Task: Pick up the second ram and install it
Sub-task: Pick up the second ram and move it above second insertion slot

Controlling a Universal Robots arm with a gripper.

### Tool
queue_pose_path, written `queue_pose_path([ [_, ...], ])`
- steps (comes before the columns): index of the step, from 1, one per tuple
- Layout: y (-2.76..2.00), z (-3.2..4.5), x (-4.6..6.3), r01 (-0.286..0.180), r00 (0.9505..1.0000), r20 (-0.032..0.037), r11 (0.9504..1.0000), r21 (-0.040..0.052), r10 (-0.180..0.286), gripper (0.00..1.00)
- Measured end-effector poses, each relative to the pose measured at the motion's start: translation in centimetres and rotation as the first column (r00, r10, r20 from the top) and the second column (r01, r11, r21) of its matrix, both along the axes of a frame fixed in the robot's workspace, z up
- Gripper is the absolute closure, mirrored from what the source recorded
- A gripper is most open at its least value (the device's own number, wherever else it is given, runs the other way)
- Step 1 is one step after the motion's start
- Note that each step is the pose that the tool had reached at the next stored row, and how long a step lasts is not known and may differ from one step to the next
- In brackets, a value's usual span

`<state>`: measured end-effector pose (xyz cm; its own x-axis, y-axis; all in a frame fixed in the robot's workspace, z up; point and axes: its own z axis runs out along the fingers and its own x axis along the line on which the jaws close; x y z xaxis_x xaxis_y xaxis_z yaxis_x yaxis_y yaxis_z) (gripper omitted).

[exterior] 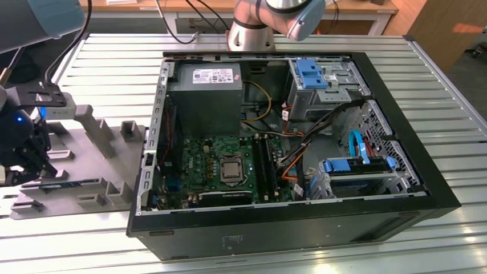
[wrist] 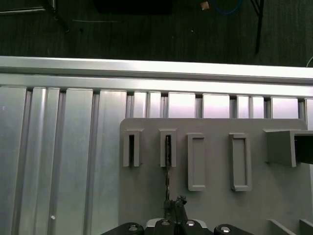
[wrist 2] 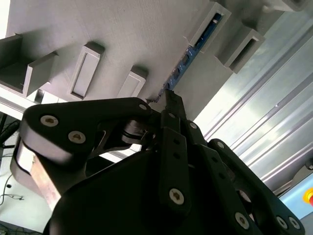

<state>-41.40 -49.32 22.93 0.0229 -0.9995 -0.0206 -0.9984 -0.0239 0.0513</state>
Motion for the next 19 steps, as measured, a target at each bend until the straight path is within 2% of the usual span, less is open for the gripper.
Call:
queue_pose_path([
  [9, -0.33, -0.34, 0.0, -0.029, 0.9995, 0.0154, 0.9996, 0.0002, 0.029, 0.89],
  [19, -0.34, -1.04, -0.1, -0.034, 0.9993, 0.0163, 0.9994, -0.0006, 0.034, 0.89],
])
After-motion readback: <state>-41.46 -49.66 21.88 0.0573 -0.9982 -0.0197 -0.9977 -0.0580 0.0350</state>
